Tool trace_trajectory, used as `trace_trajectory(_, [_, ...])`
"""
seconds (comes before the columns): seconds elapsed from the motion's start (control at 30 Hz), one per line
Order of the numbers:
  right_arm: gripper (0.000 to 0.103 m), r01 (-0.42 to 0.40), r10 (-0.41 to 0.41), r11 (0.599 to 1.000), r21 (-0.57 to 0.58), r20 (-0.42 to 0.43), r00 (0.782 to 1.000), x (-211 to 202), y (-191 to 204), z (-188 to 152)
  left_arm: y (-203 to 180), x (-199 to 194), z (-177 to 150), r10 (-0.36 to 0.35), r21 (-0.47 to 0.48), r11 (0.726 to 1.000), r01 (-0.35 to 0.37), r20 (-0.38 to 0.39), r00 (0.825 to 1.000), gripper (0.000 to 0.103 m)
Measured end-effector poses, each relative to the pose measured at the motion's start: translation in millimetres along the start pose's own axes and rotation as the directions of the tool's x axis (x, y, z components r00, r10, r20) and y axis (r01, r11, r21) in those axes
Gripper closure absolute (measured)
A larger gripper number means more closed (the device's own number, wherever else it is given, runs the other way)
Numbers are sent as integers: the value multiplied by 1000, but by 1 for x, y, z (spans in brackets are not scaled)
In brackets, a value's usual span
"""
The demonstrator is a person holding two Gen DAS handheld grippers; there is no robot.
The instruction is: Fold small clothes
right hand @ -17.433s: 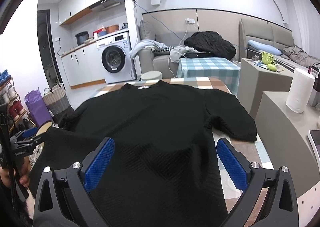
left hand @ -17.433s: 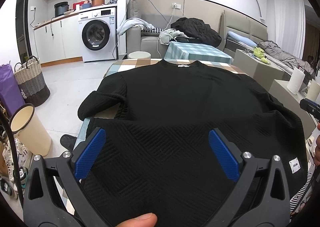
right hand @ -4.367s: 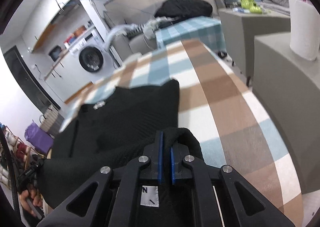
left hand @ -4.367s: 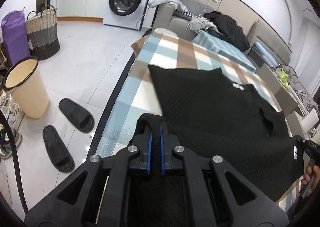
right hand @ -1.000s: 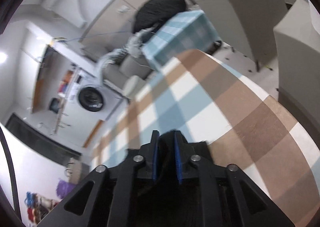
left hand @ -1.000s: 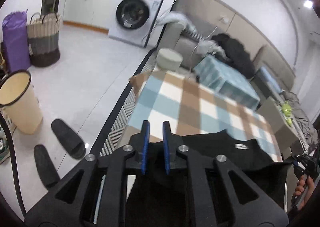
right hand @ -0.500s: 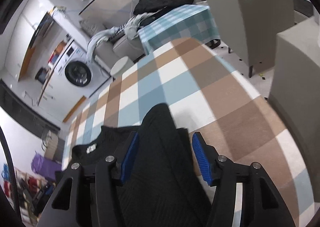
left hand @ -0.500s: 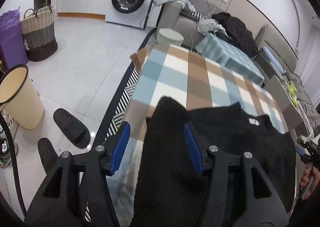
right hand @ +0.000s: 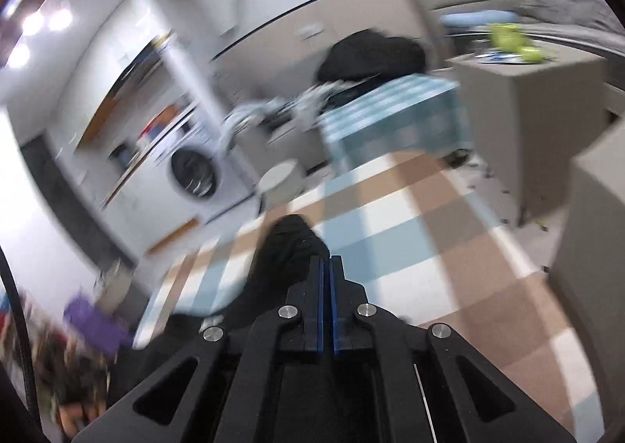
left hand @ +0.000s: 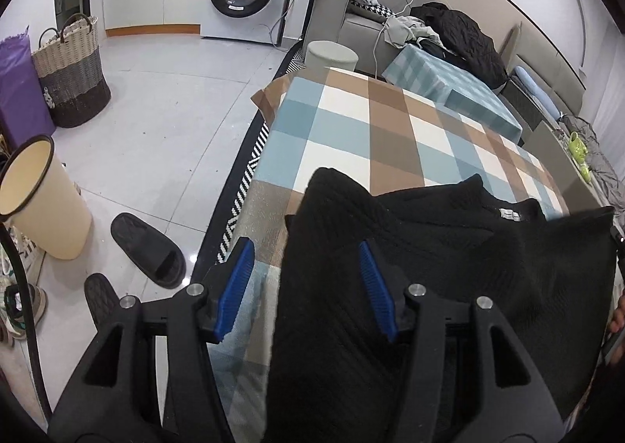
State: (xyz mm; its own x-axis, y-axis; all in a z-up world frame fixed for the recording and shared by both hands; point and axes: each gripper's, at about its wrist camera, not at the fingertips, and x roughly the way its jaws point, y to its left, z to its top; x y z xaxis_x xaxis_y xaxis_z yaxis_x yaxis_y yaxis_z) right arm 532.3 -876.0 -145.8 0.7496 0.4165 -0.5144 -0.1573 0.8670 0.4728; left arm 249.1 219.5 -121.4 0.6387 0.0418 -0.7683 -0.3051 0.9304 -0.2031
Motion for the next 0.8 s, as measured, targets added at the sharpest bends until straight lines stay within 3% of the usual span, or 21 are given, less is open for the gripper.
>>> trace_trajectory(0.1, [100,85,-83,996,34,-68,994,18,-10,0,0,0,2,1,1,1000,-1,0,1000,50])
trace_trajectory(0.23, [98,117,-108,992,44,-170,980,39,-13,-9,-3,6,5,15,18,1000,-15,-1,1000,51])
trace_trajectory(0.3, [95,121,-112,992,39,-194,975,43,-12,-12,-7,9,6,21,46,999,-21,4,1000,59])
trace_trajectory(0.5, [83,129,-119,991,27,-225,967,48,-15,-18,-24,15,10,40,134,990,-43,31,999,97])
trace_trajectory(0.63, [82,144,-137,989,14,-237,962,47,-18,-22,-20,-4,13,15,103,994,-25,96,995,98])
trace_trajectory(0.8, [78,166,-160,986,3,-245,956,50,-23,-24,3,-35,19,14,-4,1000,-13,187,982,99])
